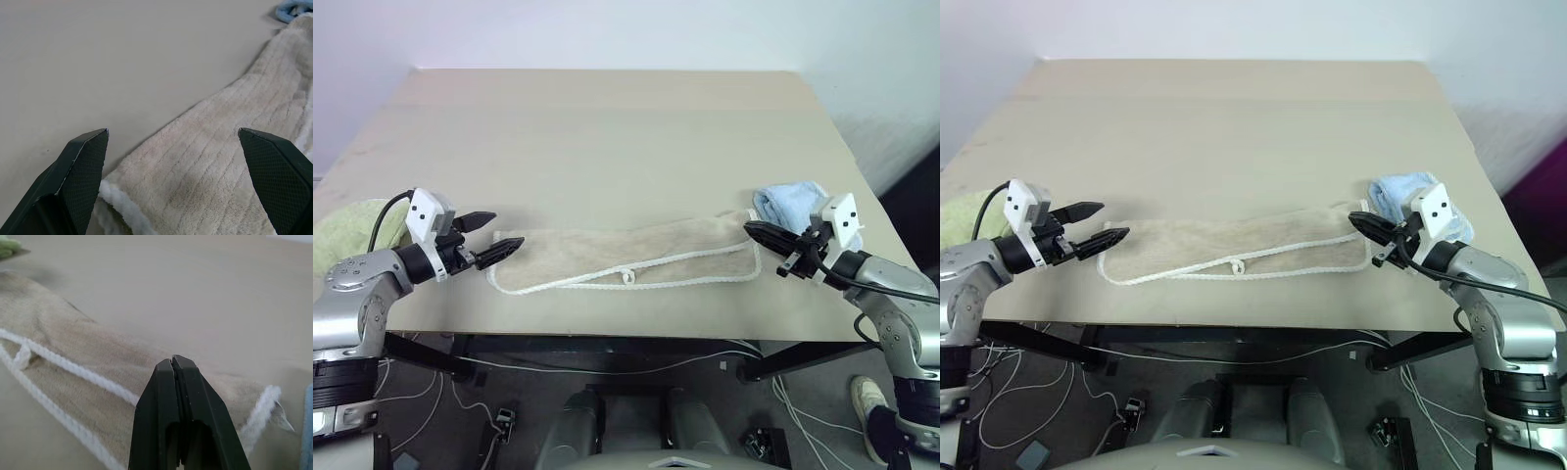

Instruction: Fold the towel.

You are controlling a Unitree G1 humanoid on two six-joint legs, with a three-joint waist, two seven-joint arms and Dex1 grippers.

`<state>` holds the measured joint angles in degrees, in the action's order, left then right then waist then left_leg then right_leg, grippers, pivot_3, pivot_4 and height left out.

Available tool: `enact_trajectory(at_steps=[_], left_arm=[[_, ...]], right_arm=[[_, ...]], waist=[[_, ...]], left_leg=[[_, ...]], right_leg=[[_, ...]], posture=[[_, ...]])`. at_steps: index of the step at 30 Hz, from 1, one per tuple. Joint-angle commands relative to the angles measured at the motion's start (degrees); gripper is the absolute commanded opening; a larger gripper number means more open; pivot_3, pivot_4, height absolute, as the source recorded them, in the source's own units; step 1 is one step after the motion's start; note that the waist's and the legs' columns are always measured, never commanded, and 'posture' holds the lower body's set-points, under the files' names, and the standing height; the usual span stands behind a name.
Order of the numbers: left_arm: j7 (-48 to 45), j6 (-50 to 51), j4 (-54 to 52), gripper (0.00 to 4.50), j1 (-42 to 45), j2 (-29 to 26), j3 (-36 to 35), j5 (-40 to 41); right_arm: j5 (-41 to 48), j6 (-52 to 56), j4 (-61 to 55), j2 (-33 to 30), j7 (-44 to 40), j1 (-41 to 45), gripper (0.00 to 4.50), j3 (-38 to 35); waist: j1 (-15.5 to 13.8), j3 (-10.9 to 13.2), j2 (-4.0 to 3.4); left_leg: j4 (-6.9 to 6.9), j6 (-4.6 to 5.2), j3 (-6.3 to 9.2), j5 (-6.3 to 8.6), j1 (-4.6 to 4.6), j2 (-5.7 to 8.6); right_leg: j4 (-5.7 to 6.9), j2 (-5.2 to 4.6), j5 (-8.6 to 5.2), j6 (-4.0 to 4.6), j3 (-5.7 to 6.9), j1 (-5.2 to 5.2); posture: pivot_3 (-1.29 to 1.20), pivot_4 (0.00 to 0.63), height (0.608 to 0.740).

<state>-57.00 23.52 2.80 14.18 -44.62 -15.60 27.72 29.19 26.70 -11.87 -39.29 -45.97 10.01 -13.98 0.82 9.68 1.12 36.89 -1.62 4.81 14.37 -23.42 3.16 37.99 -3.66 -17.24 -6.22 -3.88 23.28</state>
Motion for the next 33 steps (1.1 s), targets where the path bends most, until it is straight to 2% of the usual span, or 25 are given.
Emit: enact_trajectory(at_steps=[1, 7, 13, 15, 17, 20, 24, 31, 33], left_arm=[[-2.9, -1.8, -1.4, 4.46, -0.2, -2.2, -1.5, 0.7], [-10.6, -8.5, 1.0, 4.46, -0.1, -6.1, 2.2, -3.1], [-26.3, -14.8, 7.3, 4.46, 1.9, -12.5, 8.0, -5.3], [-29.0, -19.8, 11.1, 4.46, 4.8, -13.7, 10.9, -8.9], [-30.6, -29.6, 16.7, 4.46, 8.2, -14.8, 14.6, -15.0], [-34.8, -37.2, 21.8, 4.46, 13.0, -15.8, 19.7, -18.7], [-35.5, -42.7, 25.2, 4.46, 17.3, -16.1, 26.4, -19.0], [-35.5, -49.3, 28.7, 4.46, 19.9, -14.4, 32.2, -21.0], [-35.4, -50.7, 31.1, 4.06, 21.0, -12.6, 32.3, -23.0]], right_arm=[[-0.7, -2.0, -0.4, 0.8, 1.0, 0.3, 0.00, -0.4], [-1.3, -2.8, -1.1, 2.9, 2.4, -0.7, 0.00, 0.8], [-1.6, -3.7, -0.4, 3.6, 2.7, -0.6, 0.00, 1.3], [-1.6, -3.8, -0.4, 3.9, 2.9, -0.7, 0.00, 1.5], [-1.8, -3.9, -0.3, 4.4, 3.2, -0.3, 0.00, 2.1], [-2.2, -4.4, 0.0, 5.5, 3.5, 0.0, 0.00, 2.9], [-2.2, -4.9, -0.3, 6.5, 3.9, -0.4, 0.00, 3.5], [-2.4, -5.8, -0.1, 7.3, 4.6, -1.3, 0.00, 3.6], [-2.4, -5.9, -0.4, 7.5, 4.8, -1.6, 0.00, 3.7]], waist=[[0.0, 0.0, 0.00], [0.0, 0.0, -0.01], [0.1, 0.0, -0.05], [-0.1, 0.0, -0.06], [-0.2, 0.0, -0.06], [-0.1, 0.0, -0.06], [0.0, 0.0, -0.06], [0.2, 0.0, -0.07], [0.1, 0.0, -0.07]], left_leg=[[0.00, 0.00, 0.00, 0.00, 0.00, 0.01], [0.00, 0.00, -0.01, 0.00, 0.00, 0.01], [-0.03, 0.00, -0.01, 0.00, 0.00, 0.00], [-0.03, 0.00, -0.01, 0.00, 0.00, 0.00], [-0.02, 0.00, 0.00, 0.00, 0.00, 0.01], [-0.03, 0.00, -0.04, 0.00, 0.00, 0.03], [-0.03, 0.01, -0.04, 0.00, -0.01, 0.02], [0.00, 0.02, -0.04, 0.00, -0.01, 0.01], [0.03, 0.03, -0.04, 0.00, -0.01, 0.02]], right_leg=[[-0.01, 0.00, 0.00, 0.00, 0.00, 0.00], [-0.02, -0.02, 0.00, 0.00, 0.00, -0.02], [-0.02, -0.01, -0.01, 0.01, 0.00, 0.00], [-0.02, -0.01, -0.01, 0.02, 0.00, 0.00], [-0.03, -0.03, -0.01, 0.02, 0.03, -0.02], [-0.04, -0.02, -0.01, 0.02, 0.06, -0.01], [-0.02, 0.01, -0.01, 0.01, 0.08, 0.01], [0.02, 0.07, -0.01, 0.00, 0.09, 0.02], [0.03, 0.08, -0.01, 0.00, 0.10, 0.01]], posture=[[0.00, 0.150, 0.740], [0.00, 0.150, 0.740], [0.00, 0.150, 0.740], [0.00, 0.150, 0.740], [0.00, 0.150, 0.740], [0.00, 0.150, 0.740], [0.00, 0.150, 0.740], [0.00, 0.150, 0.740], [0.00, 0.150, 0.740]])
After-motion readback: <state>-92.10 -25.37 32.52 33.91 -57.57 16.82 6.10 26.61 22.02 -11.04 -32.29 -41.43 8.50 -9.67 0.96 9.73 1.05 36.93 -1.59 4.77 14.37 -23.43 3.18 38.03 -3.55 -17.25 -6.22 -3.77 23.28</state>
